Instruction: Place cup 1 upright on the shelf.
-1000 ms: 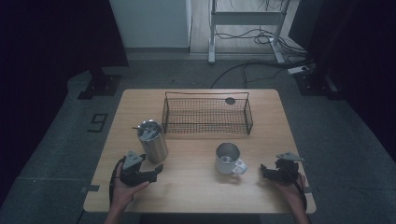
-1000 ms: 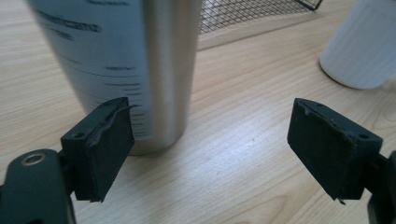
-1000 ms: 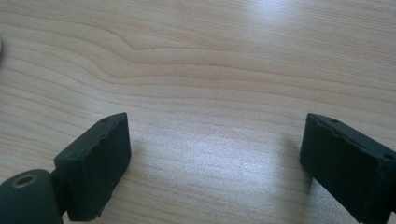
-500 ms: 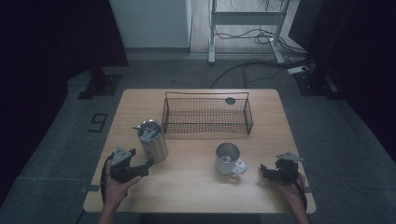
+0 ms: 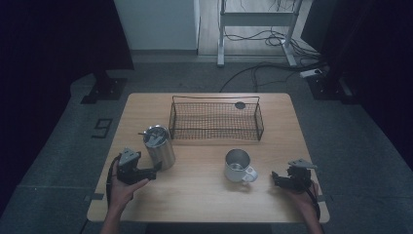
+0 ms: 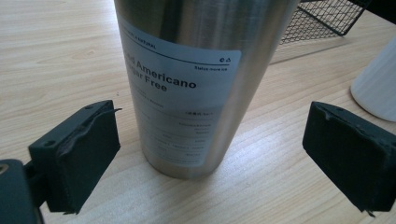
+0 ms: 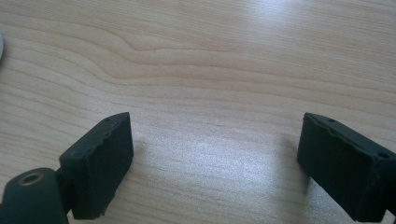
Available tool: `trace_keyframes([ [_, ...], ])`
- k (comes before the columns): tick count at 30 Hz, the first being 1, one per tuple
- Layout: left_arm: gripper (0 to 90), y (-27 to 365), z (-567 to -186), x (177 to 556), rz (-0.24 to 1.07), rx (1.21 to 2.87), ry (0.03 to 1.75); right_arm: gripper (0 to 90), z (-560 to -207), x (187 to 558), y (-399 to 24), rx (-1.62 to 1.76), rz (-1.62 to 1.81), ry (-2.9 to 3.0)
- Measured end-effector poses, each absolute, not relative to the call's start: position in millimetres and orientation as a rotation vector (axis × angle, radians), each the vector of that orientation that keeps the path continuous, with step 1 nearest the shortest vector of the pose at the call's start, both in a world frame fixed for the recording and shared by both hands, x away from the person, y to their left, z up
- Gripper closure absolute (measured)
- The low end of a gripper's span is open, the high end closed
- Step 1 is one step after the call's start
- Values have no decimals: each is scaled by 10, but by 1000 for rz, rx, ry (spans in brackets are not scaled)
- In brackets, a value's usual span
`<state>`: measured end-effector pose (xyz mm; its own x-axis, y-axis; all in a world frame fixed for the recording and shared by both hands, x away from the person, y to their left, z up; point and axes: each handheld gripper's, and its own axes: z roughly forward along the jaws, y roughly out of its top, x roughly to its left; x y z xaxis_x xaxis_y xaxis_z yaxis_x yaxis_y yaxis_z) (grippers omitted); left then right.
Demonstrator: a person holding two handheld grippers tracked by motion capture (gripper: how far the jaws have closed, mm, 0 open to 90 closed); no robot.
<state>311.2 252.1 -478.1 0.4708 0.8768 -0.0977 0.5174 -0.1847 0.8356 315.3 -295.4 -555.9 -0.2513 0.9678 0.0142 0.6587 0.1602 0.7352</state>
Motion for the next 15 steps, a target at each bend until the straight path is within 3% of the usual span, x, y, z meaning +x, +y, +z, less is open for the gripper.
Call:
trace_keyframes([
  [15, 43, 2483, -4742, 3284, 535, 1852, 1163, 105, -5559, 3153, -2954, 1539, 880, 1978],
])
